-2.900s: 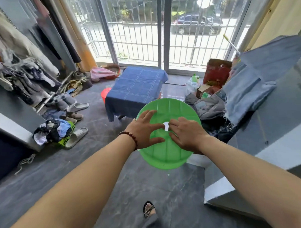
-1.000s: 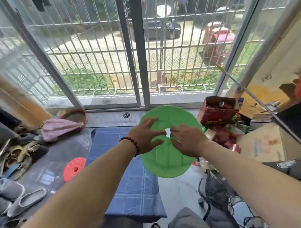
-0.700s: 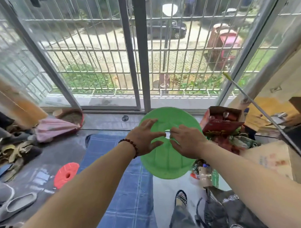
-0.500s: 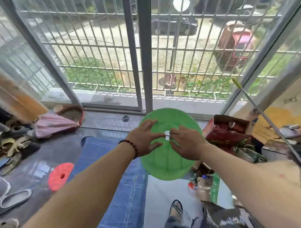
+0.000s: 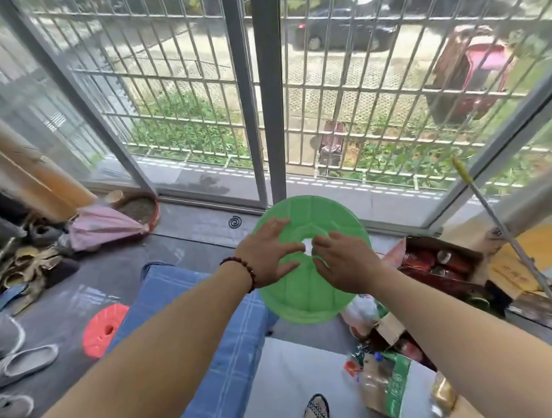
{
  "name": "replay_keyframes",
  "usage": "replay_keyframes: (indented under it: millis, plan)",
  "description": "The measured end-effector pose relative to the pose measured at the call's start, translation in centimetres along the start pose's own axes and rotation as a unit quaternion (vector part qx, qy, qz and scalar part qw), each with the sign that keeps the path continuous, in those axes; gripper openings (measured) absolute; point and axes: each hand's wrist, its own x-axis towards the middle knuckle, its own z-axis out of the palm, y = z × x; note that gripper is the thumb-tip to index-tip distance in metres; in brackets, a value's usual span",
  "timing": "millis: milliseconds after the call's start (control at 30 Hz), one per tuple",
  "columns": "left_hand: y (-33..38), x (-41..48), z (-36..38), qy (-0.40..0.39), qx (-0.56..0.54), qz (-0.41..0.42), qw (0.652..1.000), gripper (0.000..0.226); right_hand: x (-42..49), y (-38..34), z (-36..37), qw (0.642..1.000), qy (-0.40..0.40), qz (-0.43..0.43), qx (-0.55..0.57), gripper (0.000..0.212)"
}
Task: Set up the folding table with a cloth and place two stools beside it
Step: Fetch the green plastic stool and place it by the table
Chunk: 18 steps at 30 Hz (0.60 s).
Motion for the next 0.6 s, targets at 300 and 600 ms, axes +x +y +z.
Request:
replay_keyframes:
  millis: [300,600]
  plan:
    - [-3.6,4.1,-0.1,0.009,-0.006,-0.011,1.000,0.043,5.1,2.4,0.3,1.000,-0.013,0.004,-0.020,0.040]
    - [-11.9,8.1,-0.3,0.012,-0.029,-0.031,0.999,0.041,14.9,3.1,0.9,0.999,0.011,-0.011,-0.033,0.037]
